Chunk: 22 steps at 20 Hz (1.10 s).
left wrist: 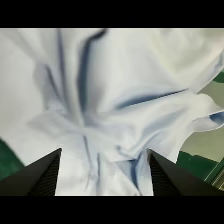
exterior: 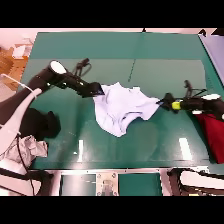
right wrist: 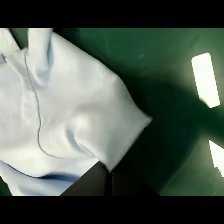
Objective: Fold the shirts.
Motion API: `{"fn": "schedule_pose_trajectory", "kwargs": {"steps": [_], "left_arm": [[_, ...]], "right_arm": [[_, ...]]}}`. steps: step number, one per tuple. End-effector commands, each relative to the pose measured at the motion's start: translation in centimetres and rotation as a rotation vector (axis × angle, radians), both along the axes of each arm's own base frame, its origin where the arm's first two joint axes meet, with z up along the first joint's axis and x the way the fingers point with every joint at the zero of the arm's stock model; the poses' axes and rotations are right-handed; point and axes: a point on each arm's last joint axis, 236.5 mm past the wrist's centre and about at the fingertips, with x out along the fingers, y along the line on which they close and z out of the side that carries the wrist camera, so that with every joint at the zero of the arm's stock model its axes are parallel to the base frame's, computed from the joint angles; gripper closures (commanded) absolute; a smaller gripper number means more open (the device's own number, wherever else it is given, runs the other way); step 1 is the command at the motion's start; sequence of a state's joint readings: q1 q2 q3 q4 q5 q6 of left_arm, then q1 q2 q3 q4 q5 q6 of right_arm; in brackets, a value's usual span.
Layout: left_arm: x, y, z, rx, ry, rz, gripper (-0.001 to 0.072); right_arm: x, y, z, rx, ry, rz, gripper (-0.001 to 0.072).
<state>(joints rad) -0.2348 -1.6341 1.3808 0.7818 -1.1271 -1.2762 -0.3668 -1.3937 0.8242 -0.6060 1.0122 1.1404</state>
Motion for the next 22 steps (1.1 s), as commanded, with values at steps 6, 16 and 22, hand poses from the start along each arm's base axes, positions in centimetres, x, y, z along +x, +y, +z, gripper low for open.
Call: {"fn": "schedule_pose_trajectory", "kwargs": {"steps": [6,16,22], "left_arm": [[2.5,3.2,-6.8,0.107,0.027,0.211,0.0090],[5.3,-0.1,-5.5,0.073,-0.089,0.204,0.0683],[6.2,3.7,14.3,0.109,-0.440,0.106,0.0683]], "right_arm": [[-0.3,-5.0,0.3,-0.054,0.007,-0.039,0.0699],[-0.7,-2.7,0.8,-0.027,0.016,0.033,0.0700],[3.1,-1.8,19.3,0.127,-0.372,0.077,0.0700]]}}
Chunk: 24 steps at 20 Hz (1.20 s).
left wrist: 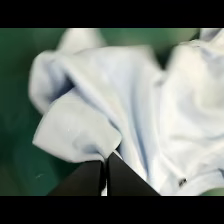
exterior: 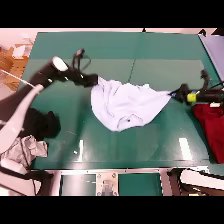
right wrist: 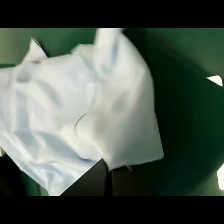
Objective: Fold the shirts.
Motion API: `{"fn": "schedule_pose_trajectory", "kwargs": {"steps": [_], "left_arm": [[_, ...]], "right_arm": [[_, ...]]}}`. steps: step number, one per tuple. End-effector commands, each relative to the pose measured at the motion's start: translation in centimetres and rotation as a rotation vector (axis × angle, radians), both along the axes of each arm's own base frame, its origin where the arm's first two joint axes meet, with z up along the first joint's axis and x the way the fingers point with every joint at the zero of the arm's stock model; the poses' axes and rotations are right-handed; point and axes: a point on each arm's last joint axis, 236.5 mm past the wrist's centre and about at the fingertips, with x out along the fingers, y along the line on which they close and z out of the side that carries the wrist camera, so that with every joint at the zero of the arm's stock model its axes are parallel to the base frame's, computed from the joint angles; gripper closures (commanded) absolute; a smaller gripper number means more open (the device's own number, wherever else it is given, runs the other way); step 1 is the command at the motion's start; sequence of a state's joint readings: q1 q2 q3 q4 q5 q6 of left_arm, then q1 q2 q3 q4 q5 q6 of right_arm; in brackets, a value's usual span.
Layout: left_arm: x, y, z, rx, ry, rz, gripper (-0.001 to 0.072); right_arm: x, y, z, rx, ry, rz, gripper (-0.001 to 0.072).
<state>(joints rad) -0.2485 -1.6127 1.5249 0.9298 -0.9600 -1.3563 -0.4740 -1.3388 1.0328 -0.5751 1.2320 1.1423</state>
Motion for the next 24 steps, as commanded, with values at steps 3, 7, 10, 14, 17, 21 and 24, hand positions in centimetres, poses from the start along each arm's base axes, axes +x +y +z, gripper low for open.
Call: {"fn": "schedule_pose_trajectory", "kwargs": {"steps": [3,7,10,14,17,21,24], "left_arm": [[-4.3,5.4,25.7,0.021,-0.525,0.031,0.0683],[-15.0,8.1,42.6,-0.048,-0.935,0.082,0.0683],[-21.8,10.4,48.8,-0.051,-1.126,0.130,0.0683],[-22.9,14.8,46.8,0.128,-1.061,0.247,0.0682],[-20.2,16.6,41.4,0.279,-0.902,0.263,0.0682],[-11.0,14.9,32.5,0.315,-0.753,0.235,0.0682],[-1.9,10.1,21.1,0.264,-0.640,0.107,0.0682]], "right_arm": [[-0.3,0.0,24.7,0.002,-0.566,-0.002,0.0699],[-7.6,2.1,39.0,-0.196,-0.928,-0.056,0.0699],[-12.6,5.0,43.2,-0.322,-1.075,-0.085,0.0699],[-15.1,7.2,43.4,-0.326,-1.067,-0.069,0.0699],[-14.4,7.7,39.1,-0.289,-0.942,-0.012,0.0699],[-11.9,8.6,26.2,-0.074,-0.627,0.054,0.0698],[-11.1,9.3,10.9,0.072,-0.289,0.009,0.0699]]}}
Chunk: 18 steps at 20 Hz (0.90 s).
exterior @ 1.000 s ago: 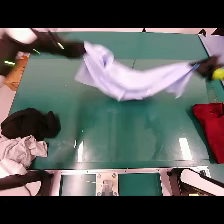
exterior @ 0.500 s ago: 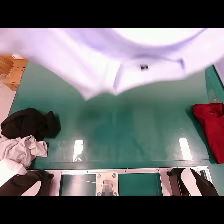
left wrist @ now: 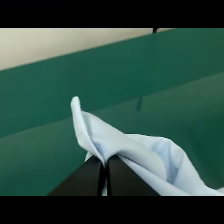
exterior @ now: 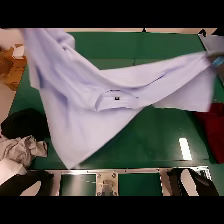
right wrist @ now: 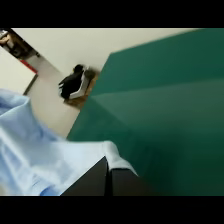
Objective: Fold the shirts.
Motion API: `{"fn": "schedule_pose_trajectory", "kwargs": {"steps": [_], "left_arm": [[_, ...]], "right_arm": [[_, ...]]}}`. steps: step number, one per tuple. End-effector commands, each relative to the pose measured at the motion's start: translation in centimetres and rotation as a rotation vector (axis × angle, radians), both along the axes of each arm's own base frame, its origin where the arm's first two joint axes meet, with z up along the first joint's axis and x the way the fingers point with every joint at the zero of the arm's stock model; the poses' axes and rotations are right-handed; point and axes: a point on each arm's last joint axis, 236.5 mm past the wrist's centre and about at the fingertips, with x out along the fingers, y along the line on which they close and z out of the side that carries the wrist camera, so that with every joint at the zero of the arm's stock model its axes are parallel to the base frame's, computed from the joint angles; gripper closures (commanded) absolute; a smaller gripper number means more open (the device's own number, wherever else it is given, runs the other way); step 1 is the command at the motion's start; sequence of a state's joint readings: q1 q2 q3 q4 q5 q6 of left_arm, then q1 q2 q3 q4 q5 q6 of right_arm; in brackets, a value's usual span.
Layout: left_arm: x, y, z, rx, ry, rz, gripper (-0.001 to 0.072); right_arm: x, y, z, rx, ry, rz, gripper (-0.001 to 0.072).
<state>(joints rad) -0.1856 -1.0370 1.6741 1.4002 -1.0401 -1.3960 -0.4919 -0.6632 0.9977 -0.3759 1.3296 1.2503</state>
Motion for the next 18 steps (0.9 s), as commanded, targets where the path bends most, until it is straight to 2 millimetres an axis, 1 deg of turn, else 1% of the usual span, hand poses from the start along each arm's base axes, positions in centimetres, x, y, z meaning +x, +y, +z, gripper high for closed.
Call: {"fn": "schedule_pose_trajectory", "kwargs": {"steps": [1,2,3,4,5,6,7,8,9,10,11,12,13,14,15,16,17,18], "left_arm": [[8.9,-4.9,-12.9,-0.027,0.122,-0.122,0.0682],[11.2,-7.1,-18.1,-0.062,0.188,-0.173,0.0682],[12.8,-9.1,-22.9,-0.095,0.252,-0.216,0.0682],[14.0,-10.9,-27.6,-0.122,0.306,-0.249,0.0682],[14.8,-12.3,-31.3,-0.139,0.344,-0.272,0.0682],[15.3,-13.5,-34.1,-0.157,0.377,-0.291,0.0681],[15.6,-14.3,-35.6,-0.175,0.403,-0.298,0.0681],[15.9,-14.6,-36.1,-0.187,0.411,-0.297,0.0680],[16.0,-14.7,-35.6,-0.198,0.413,-0.294,0.0659],[16.1,-14.4,-34.4,-0.220,0.416,-0.293,0.0334],[16.2,-14.1,-32.7,-0.263,0.437,-0.294,0.0112],[15.9,-13.2,-30.6,-0.305,0.472,-0.297,0.0099],[15.5,-11.9,-28.7,-0.327,0.511,-0.300,0.0100],[14.7,-9.6,-27.0,-0.328,0.571,-0.281,0.0100],[13.6,-6.5,-26.4,-0.315,0.661,-0.220,0.0100],[12.1,-3.2,-26.4,-0.291,0.752,-0.148,0.0100],[10.3,-0.2,-26.8,-0.268,0.841,-0.084,0.0101],[8.4,2.8,-27.4,-0.247,0.930,-0.013,0.0101]], "right_arm": [[-0.4,1.0,-17.1,0.137,0.361,-0.054,0.0698],[-0.9,0.7,-22.1,0.169,0.450,-0.130,0.0698],[-1.9,0.0,-27.1,0.184,0.534,-0.222,0.0698],[-3.0,-0.7,-30.9,0.190,0.600,-0.302,0.0698],[-4.1,-1.5,-33.9,0.182,0.647,-0.368,0.0698],[-4.8,-2.1,-35.5,0.156,0.659,-0.406,0.0697],[-4.9,-2.7,-36.2,0.136,0.655,-0.430,0.0697],[-4.5,-3.2,-36.1,0.127,0.642,-0.450,0.0697],[-3.9,-3.7,-35.6,0.121,0.621,-0.463,0.0697],[-3.1,-4.3,-34.8,0.108,0.592,-0.474,0.0690],[-2.1,-4.9,-33.5,0.087,0.549,-0.477,0.0680],[-1.0,-5.6,-32.0,0.066,0.503,-0.477,0.0672],[-0.1,-6.3,-30.5,0.051,0.465,-0.482,0.0570],[0.7,-7.0,-29.0,0.024,0.431,-0.477,0.0480],[1.1,-7.6,-27.8,-0.023,0.406,-0.458,0.0436],[1.0,-8.1,-26.9,-0.103,0.397,-0.419,0.0406],[0.3,-8.7,-26.7,-0.193,0.416,-0.367,0.0400],[-0.8,-9.5,-26.8,-0.290,0.459,-0.315,0.0355]]}}
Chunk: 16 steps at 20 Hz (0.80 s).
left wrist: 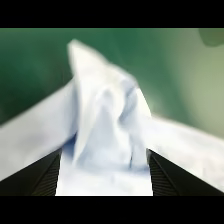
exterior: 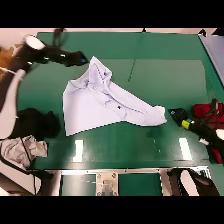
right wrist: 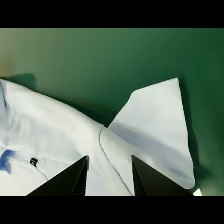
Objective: Fold the shirts.
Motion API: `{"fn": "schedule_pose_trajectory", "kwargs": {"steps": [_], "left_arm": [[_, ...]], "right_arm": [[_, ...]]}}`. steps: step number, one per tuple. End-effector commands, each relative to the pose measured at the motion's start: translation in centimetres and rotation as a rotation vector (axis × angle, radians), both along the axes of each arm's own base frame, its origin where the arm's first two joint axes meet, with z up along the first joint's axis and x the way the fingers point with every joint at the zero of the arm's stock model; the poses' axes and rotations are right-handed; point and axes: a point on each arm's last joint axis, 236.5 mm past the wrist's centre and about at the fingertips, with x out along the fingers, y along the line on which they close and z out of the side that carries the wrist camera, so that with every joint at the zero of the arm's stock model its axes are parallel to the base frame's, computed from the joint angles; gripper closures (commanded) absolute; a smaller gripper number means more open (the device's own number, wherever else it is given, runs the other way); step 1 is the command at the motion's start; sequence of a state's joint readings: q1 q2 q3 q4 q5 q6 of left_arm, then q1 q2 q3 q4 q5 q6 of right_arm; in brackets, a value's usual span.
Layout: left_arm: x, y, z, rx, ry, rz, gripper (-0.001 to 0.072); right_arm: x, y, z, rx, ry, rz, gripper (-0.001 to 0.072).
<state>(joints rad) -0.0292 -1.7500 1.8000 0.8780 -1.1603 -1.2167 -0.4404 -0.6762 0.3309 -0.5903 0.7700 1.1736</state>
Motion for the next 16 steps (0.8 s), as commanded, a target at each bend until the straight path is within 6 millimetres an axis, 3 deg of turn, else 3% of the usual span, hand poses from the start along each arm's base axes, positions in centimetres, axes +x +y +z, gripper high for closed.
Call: {"fn": "schedule_pose_trajectory", "kwargs": {"steps": [1,3,7,10,12,14,16], "left_arm": [[-6.7,9.7,-1.1,0.144,0.371,0.146,0.0101],[-9.6,13.3,-1.8,0.212,0.498,0.213,0.0101],[-15.8,14.4,-4.1,0.289,0.588,0.220,0.0101],[-22.5,13.3,-8.3,0.280,0.640,0.239,0.0100],[-27.0,11.0,-11.2,0.216,0.689,0.226,0.0100],[-29.5,8.9,-13.4,0.128,0.719,0.241,0.0101],[-30.6,7.1,-15.3,0.041,0.742,0.271,0.0101]], "right_arm": [[-2.7,-2.9,0.3,-0.237,0.154,0.183,0.0293],[-4.1,-4.2,-0.4,-0.294,0.253,0.244,0.0208],[-4.5,-1.8,-3.1,-0.269,0.325,0.428,0.0208],[-5.0,0.0,-5.5,-0.187,0.421,0.465,0.0219],[-5.0,0.2,-6.1,-0.171,0.441,0.466,0.0219],[-4.2,-0.2,-5.5,-0.186,0.421,0.454,0.0219],[-3.5,-0.5,-4.8,-0.188,0.410,0.435,0.0219]]}}
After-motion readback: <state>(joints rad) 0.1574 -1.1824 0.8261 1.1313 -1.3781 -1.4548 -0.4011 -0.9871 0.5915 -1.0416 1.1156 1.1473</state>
